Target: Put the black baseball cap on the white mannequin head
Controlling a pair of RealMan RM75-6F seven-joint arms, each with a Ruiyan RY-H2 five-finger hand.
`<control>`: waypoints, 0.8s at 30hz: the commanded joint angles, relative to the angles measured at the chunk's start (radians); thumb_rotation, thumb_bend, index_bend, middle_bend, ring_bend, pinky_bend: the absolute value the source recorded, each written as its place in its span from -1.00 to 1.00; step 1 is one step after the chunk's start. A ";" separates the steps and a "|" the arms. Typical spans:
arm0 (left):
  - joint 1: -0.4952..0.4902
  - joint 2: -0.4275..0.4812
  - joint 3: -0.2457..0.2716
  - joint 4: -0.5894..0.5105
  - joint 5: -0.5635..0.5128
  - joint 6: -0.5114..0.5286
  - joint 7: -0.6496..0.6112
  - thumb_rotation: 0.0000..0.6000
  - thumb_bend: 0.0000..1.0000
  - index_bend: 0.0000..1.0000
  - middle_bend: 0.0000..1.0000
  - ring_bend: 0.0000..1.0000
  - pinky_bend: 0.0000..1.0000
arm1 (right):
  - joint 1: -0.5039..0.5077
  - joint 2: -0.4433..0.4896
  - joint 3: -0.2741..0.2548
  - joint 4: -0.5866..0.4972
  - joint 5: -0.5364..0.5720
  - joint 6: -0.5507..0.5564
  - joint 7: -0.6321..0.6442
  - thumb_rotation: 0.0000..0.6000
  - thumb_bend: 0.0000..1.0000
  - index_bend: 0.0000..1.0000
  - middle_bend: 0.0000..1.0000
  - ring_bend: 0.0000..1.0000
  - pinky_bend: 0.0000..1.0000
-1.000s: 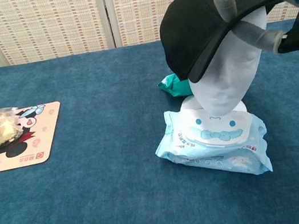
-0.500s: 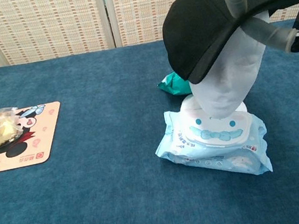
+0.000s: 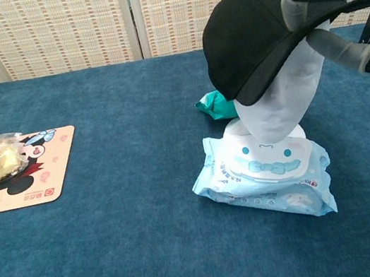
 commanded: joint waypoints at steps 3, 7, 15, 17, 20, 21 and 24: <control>-0.001 -0.001 0.000 0.000 0.000 -0.001 0.001 1.00 -0.82 -0.19 -0.35 -0.60 -0.17 | -0.007 -0.006 -0.007 0.003 -0.001 0.000 0.011 1.00 -0.03 -0.17 -0.18 -0.50 -0.13; 0.001 0.001 0.000 -0.002 0.000 0.002 0.001 1.00 -0.82 -0.19 -0.35 -0.60 -0.17 | -0.012 -0.007 -0.005 0.002 0.000 0.003 0.015 1.00 -0.09 -0.29 -0.19 -0.51 -0.13; 0.000 0.001 0.000 -0.003 0.000 0.000 0.004 1.00 -0.82 -0.19 -0.35 -0.60 -0.17 | -0.025 0.021 0.007 -0.040 0.003 0.016 0.019 1.00 -0.16 -0.61 -0.22 -0.53 -0.15; -0.002 -0.001 0.000 -0.002 -0.001 -0.002 0.006 1.00 -0.82 -0.19 -0.35 -0.60 -0.17 | -0.033 0.036 0.008 -0.061 0.009 0.016 0.016 1.00 -0.18 -0.66 -0.23 -0.54 -0.16; -0.002 -0.002 0.001 -0.002 0.000 -0.003 0.008 1.00 -0.82 -0.19 -0.35 -0.60 -0.17 | -0.052 0.065 0.004 -0.103 0.038 0.005 0.008 1.00 -0.22 -0.68 -0.23 -0.54 -0.16; -0.003 -0.003 0.001 -0.001 0.000 -0.004 0.010 1.00 -0.82 -0.19 -0.35 -0.60 -0.17 | -0.063 0.083 0.002 -0.127 0.058 -0.006 -0.001 1.00 -0.22 -0.69 -0.23 -0.54 -0.16; -0.005 -0.005 0.001 -0.003 0.000 -0.007 0.014 1.00 -0.82 -0.19 -0.35 -0.60 -0.17 | -0.087 0.131 -0.005 -0.184 0.100 -0.026 -0.010 1.00 -0.22 -0.69 -0.23 -0.54 -0.16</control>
